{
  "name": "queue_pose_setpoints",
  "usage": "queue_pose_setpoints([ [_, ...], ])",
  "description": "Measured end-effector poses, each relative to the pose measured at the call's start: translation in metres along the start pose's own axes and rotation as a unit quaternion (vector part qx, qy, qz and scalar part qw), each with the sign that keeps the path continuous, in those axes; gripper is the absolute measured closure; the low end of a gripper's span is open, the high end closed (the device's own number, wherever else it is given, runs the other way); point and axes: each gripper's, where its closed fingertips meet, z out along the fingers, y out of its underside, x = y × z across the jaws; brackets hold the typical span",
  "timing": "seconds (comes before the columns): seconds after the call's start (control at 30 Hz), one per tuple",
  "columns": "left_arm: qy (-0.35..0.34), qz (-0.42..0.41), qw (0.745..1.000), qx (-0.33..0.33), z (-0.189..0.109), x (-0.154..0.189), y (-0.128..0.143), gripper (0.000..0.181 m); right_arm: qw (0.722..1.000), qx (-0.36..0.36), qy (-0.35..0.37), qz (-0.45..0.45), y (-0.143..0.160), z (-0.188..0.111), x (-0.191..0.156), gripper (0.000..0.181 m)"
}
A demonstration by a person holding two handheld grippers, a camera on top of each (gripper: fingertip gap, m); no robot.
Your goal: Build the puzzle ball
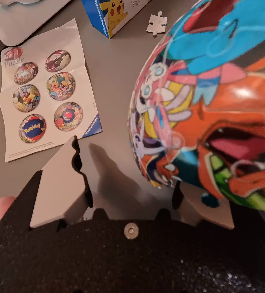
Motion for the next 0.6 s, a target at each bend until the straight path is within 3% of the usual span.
queue_pose_setpoints([
  [0.03,0.001,0.008,1.0,-0.001,0.0,0.0,-0.001,0.054,1.0,0.006,0.007,0.006,-0.001,0.0,0.002,0.157],
  [0.27,0.015,0.029,0.999,-0.004,0.002,0.001,-0.004,0.053,0.997,0.06,0.029,0.034,-0.001,-0.022,-0.006,0.129],
  [0.4,0.015,0.033,0.999,0.0,0.002,0.001,-0.005,0.054,0.985,0.168,0.02,0.022,-0.008,-0.05,-0.034,0.114],
  [0.47,0.014,0.03,0.999,0.003,0.002,0.001,-0.005,0.053,0.967,0.253,0.003,0.026,-0.004,-0.066,-0.05,0.108],
  [0.6,0.004,0.019,1.0,0.002,0.001,-0.001,-0.003,0.051,0.897,0.405,-0.004,0.178,0.031,-0.071,-0.04,0.095],
])
